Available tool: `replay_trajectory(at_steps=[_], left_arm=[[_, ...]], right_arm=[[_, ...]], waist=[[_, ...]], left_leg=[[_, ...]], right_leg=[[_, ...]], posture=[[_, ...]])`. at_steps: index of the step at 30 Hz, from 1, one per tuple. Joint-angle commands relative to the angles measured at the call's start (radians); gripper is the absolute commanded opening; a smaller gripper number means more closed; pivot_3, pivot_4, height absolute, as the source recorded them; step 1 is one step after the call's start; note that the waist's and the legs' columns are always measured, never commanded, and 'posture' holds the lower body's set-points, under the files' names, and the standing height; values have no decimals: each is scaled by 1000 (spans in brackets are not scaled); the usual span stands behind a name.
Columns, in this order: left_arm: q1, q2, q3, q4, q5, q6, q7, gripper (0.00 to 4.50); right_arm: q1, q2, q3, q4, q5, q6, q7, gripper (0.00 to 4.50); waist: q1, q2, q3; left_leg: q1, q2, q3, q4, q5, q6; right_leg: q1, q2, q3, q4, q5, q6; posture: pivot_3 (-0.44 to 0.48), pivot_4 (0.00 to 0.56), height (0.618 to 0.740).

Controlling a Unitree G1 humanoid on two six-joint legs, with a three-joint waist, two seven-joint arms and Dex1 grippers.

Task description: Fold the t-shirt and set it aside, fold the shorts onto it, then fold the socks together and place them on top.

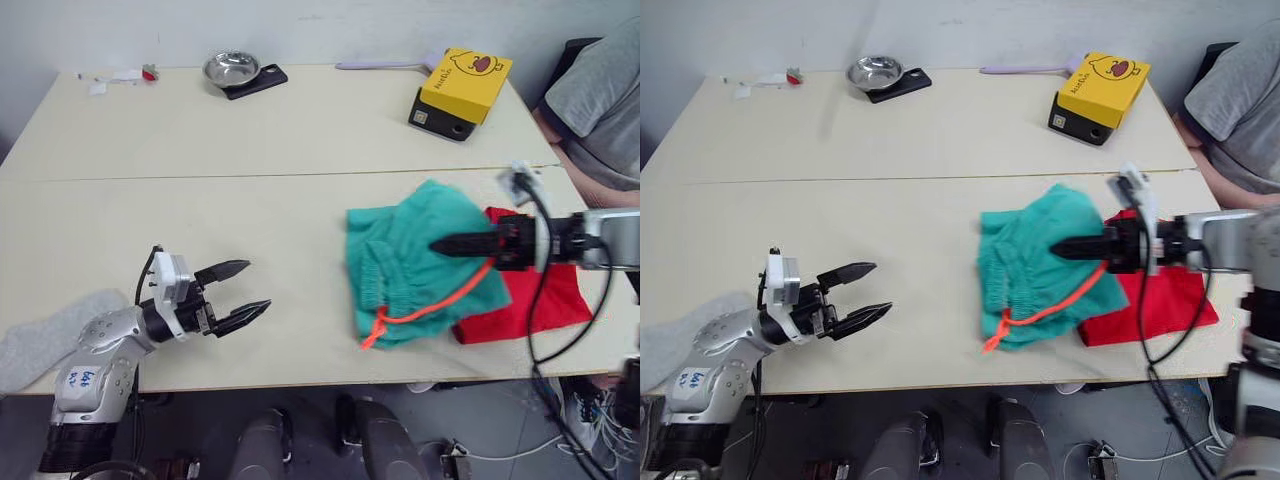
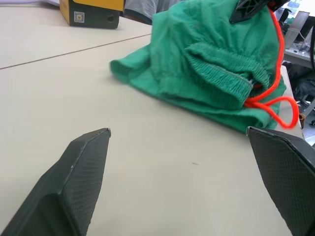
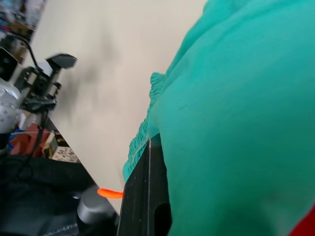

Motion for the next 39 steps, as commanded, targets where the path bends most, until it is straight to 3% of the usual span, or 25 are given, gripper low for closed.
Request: replay_trajectory(at_steps=[1,12,17,23,26,29,36,39], left_arm=[[-11,-1,-8,6,7,-25,-33,4473],[-29,-6,-22,-10,9,-18,-48,4473],[-18,2,-14,-40,-2,2,-43,4473],[-20,-3,-1,-71,8,-13,-27,4473],[-25,11,34,-90,1,-19,-11,4500],[-10,45,57,-103,-12,2,-24,4500],[16,98,109,-87,-5,-7,-33,4500],[28,103,127,-79,5,-18,-29,4500]], right_arm=[[16,-82,-44,-5,15,1,55,0],[114,-293,169,252,-318,-377,283,0],[92,-268,214,373,-428,-481,324,0],[70,-172,220,522,-568,-626,247,0],[133,-214,207,460,-557,-603,325,674],[191,-264,174,425,-561,-618,360,1737],[359,-396,14,361,-636,-988,463,4283],[373,-329,-72,312,-578,-1092,522,4444]], waist=[[-4,0,0],[8,0,0],[15,1,1],[23,2,1],[27,4,2],[30,4,2],[26,5,1],[19,5,1]], left_leg=[[0,0,1,0,0,0],[1,1,2,0,0,-1],[1,1,3,1,0,-3],[1,1,3,2,2,-6],[1,1,4,2,3,-8],[1,1,3,1,3,-8],[1,1,4,3,0,-2],[2,2,5,2,0,-4]], right_leg=[[0,1,1,0,0,1],[0,3,4,-1,1,2],[-1,3,4,-1,1,2],[0,4,4,-1,1,3],[-1,4,4,0,1,2],[-1,4,4,0,1,2],[0,4,5,0,2,3],[0,5,5,0,1,3]], posture=[[0,150,740],[0,150,740],[0,150,740],[0,150,740],[0,150,740],[0,150,740],[0,150,740],[0,150,740]])
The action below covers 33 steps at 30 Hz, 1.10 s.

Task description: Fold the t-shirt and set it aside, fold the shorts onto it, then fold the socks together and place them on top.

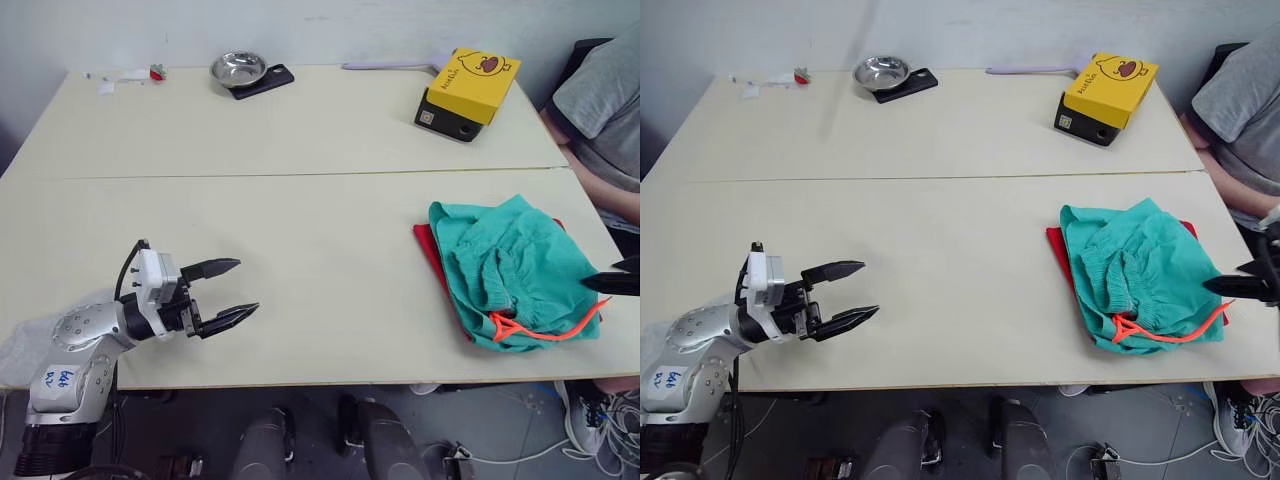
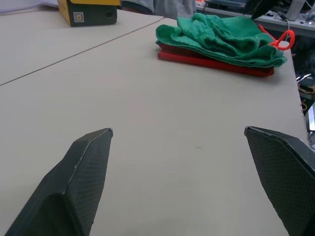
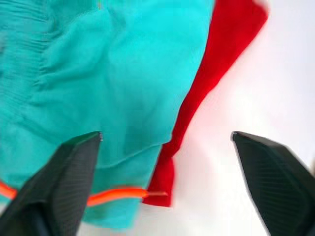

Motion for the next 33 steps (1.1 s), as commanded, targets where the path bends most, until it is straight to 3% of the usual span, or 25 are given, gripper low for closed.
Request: replay_trajectory(at_steps=[1,4,9,16,24,30,31,32,33], left_arm=[[18,20,47,-7,4,-26,4,4500],[43,20,67,-13,11,-34,16,4500],[175,18,164,-100,-18,-8,70,4500],[452,-57,378,-193,-53,19,176,4500],[762,-276,661,-97,-76,-99,234,4500],[833,-379,754,34,-81,-165,316,4500],[834,-389,764,39,-93,-167,329,4500],[834,-395,772,42,-102,-167,343,4500],[830,-395,777,37,-112,-164,352,4500]], right_arm=[[0,74,-118,-81,81,-111,74,4444],[28,222,-185,-185,138,-230,78,4444],[191,561,-95,-518,234,-402,94,4444],[248,823,62,-582,156,-713,128,4444],[280,897,159,-617,161,-853,163,4444],[295,890,197,-662,187,-811,132,4444],[300,890,201,-673,189,-807,127,4444],[304,889,204,-682,189,-805,124,4444],[305,886,206,-690,191,-801,118,4444]], waist=[[-3,-1,0],[-2,-2,-1],[2,-3,-1],[-7,-5,-2],[2,-11,-4],[1,-12,-6],[-1,-9,-5],[-6,5,-12],[2,10,-17]], left_leg=[[0,0,1,-1,1,-1],[1,3,1,0,3,-4],[1,6,-2,-2,3,-6],[3,6,0,1,0,-3],[3,6,0,2,-3,-8],[1,8,-3,6,-4,-7],[-1,13,-4,8,-5,-7],[-2,20,-8,8,-6,-8],[-14,38,-15,7,-6,-8]], right_leg=[[0,0,1,0,0,0],[0,3,1,0,0,0],[0,6,1,1,1,-1],[2,5,2,1,2,-2],[2,5,1,0,-2,-8],[4,9,0,-9,-3,-6],[6,14,0,-17,-2,-8],[8,23,-2,-35,2,-15],[22,45,-3,-73,19,-15]], posture=[[0,150,740],[0,150,740],[0,150,740],[0,150,740],[0,150,740],[0,150,740],[0,150,740],[0,150,740],[0,150,740]])
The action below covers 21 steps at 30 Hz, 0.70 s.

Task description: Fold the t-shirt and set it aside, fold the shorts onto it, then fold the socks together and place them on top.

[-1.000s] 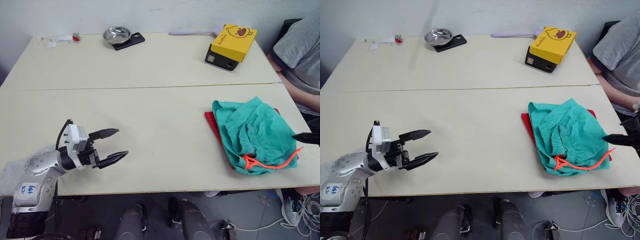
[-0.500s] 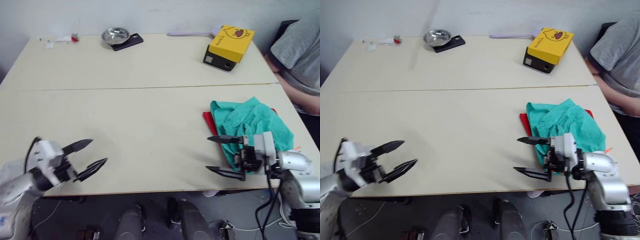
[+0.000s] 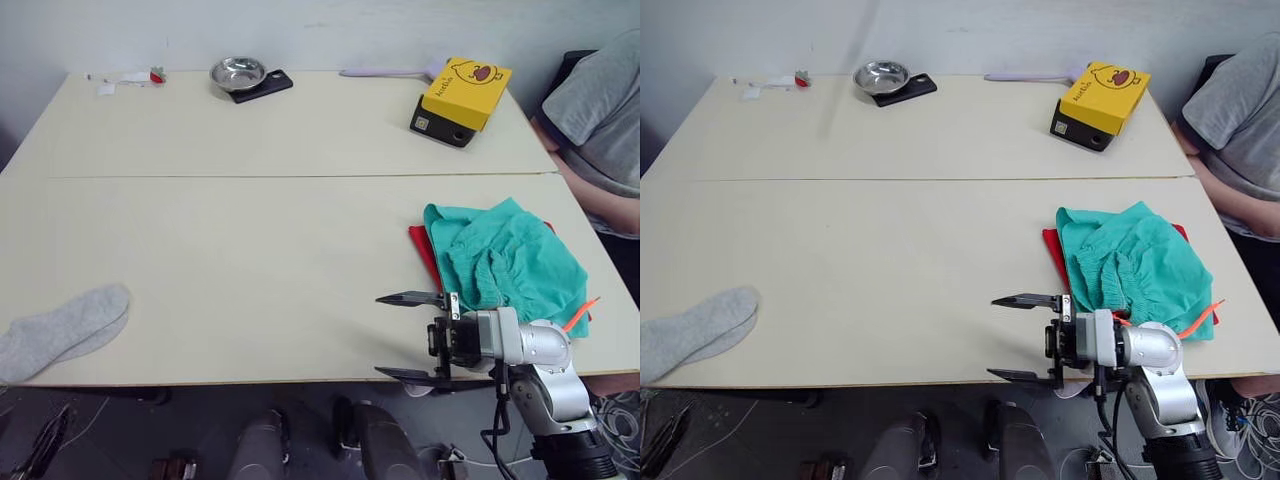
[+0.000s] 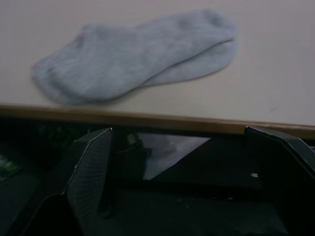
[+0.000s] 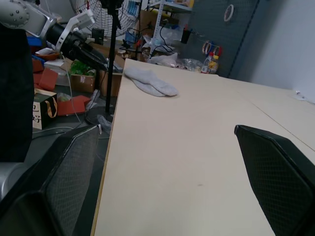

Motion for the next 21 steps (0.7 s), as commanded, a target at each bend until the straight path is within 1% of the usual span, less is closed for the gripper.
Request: replay_trajectory(at_steps=[1,2,3,4,5,6,8,11,13,17,21], left_arm=[[10,8,48,-20,-58,-11,36,4500],[4,25,40,-36,-65,-1,36,4500],[-1,46,28,-55,-73,10,28,4500],[-6,69,16,-72,-77,24,24,4500],[-11,96,1,-84,-65,37,26,4500],[-20,127,-11,-95,-53,54,31,4500],[-37,196,-34,-114,-30,93,40,4500],[-67,314,-64,-122,1,171,55,4500],[-87,376,-86,-110,26,217,58,4500],[-95,509,-158,-60,142,279,39,4500],[-147,598,-212,0,208,338,33,4500]], right_arm=[[9,-7,5,-63,29,13,-22,4444],[5,-9,6,-68,32,22,-33,4444],[-1,-10,8,-72,35,31,-41,4444],[-8,-10,10,-74,38,39,-47,4444],[-14,-12,15,-76,39,47,-48,4444],[-20,-13,19,-78,42,53,-47,4444],[-35,-13,25,-79,45,69,-52,4444],[-55,-11,26,-78,50,95,-68,4444],[-62,-12,25,-79,51,109,-75,4444],[-67,-19,20,-88,56,134,-84,4444],[-70,-21,15,-100,61,156,-99,4444]], waist=[[3,-5,-9],[3,-21,-8],[8,-30,-5],[9,-31,-4],[9,-30,-3],[8,-29,-3],[8,-29,-4],[1,-29,-4],[-9,-29,-4],[-29,-29,-4],[-31,-28,-3]], left_leg=[[-1,8,4,-12,5,4],[10,7,18,-11,8,9],[20,-7,28,-5,1,5],[25,-10,27,0,-2,0],[29,-10,25,-3,-4,-10],[29,-10,23,-4,-3,-12],[30,-9,23,-6,-3,-12],[33,-7,23,-8,-3,-11],[33,-7,23,-8,-3,-10],[33,-6,23,-10,-4,-10],[34,-6,23,-10,-4,-11]], right_leg=[[7,-5,4,33,5,4],[6,-28,17,88,-42,17],[10,-46,48,95,-84,45],[13,-46,52,103,-98,33],[13,-45,51,101,-96,26],[15,-45,48,101,-94,27],[22,-45,46,103,-88,36],[25,-45,45,104,-88,35],[25,-45,44,104,-88,34],[25,-46,44,103,-88,34],[24,-45,43,104,-89,32]], posture=[[0,150,740],[0,150,740],[0,150,740],[0,150,740],[0,150,740],[0,150,740],[0,150,740],[0,150,740],[0,150,740],[0,150,740],[0,150,740]])
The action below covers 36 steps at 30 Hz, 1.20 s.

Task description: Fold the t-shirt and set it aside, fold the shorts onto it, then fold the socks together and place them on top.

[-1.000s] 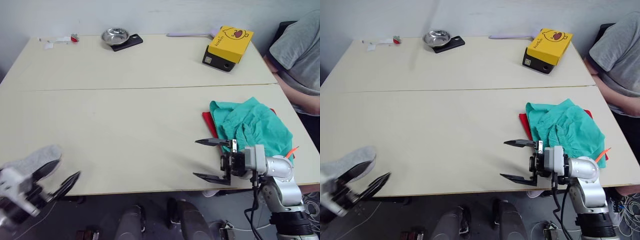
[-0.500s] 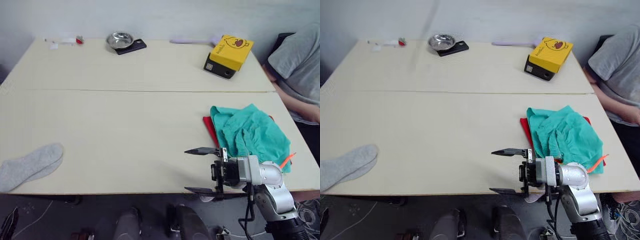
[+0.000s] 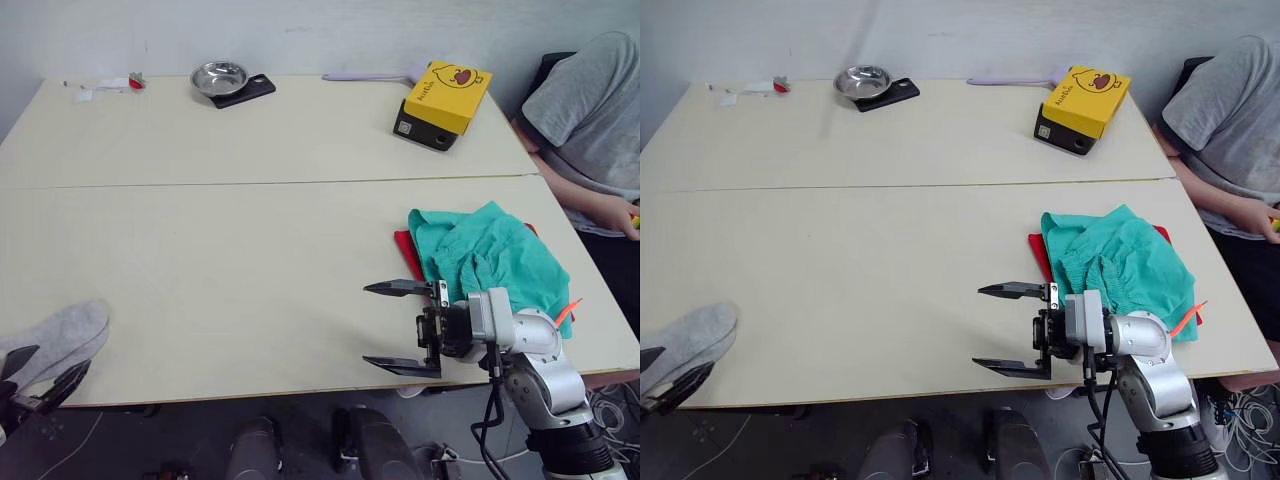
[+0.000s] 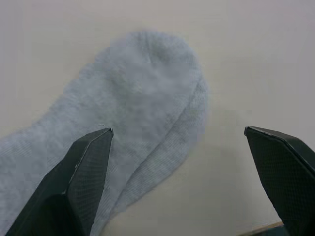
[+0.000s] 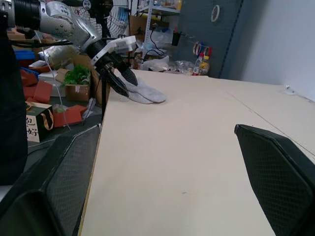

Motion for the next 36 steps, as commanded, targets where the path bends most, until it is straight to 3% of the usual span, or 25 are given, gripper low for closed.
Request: replay_trajectory(at_steps=[1,5,8,12,19,24,28,33,36], left_arm=[[-37,56,-38,43,44,67,-18,4500],[-80,122,-116,104,87,116,-70,4500],[-178,158,-176,178,108,86,-105,3620],[-302,162,-247,199,107,36,-172,2344],[-551,130,-458,7,43,112,-236,22],[-717,66,-637,-110,46,189,-220,22],[-854,-42,-783,-118,91,223,-161,22],[-904,-159,-876,-119,94,259,-129,22],[-905,-190,-915,-126,115,273,-107,738]], right_arm=[[-8,-10,-11,-53,24,14,-17,4444],[-15,-11,-20,-59,28,33,-41,4444],[-11,-27,-35,-62,31,44,-41,4500],[0,-52,-52,-63,33,47,-43,4500],[76,-129,-137,-80,37,40,-35,4500],[125,-150,-182,-105,34,44,-64,4500],[176,-162,-206,-120,24,40,-74,4500],[235,-174,-224,-158,16,54,-106,4500],[255,-175,-227,-174,19,64,-124,4500]], waist=[[2,1,0],[7,7,-2],[10,19,-6],[19,24,-7],[21,22,-7],[11,20,-7],[12,20,-7],[12,20,-7],[12,19,-7]], left_leg=[[0,0,0,0,0,0],[1,0,-1,0,-2,-4],[1,-1,0,0,-2,-5],[1,-1,-2,0,0,-5],[-1,-1,-3,1,2,-4],[-1,-1,-2,0,4,-1],[0,-1,-2,0,5,-1],[0,-1,-2,2,6,-1],[0,-1,-2,2,6,-1]], right_leg=[[0,0,0,0,0,0],[0,-1,0,1,0,-1],[0,-2,0,1,0,0],[0,-2,-3,3,-1,-1],[1,-4,-4,2,1,0],[2,-2,-4,2,1,1],[2,0,-3,4,1,1],[2,1,-2,4,2,3],[2,1,-1,4,2,3]], posture=[[0,150,740],[0,150,740],[0,150,740],[0,150,740],[0,150,740],[0,150,740],[0,150,740],[0,150,740],[0,150,740]])
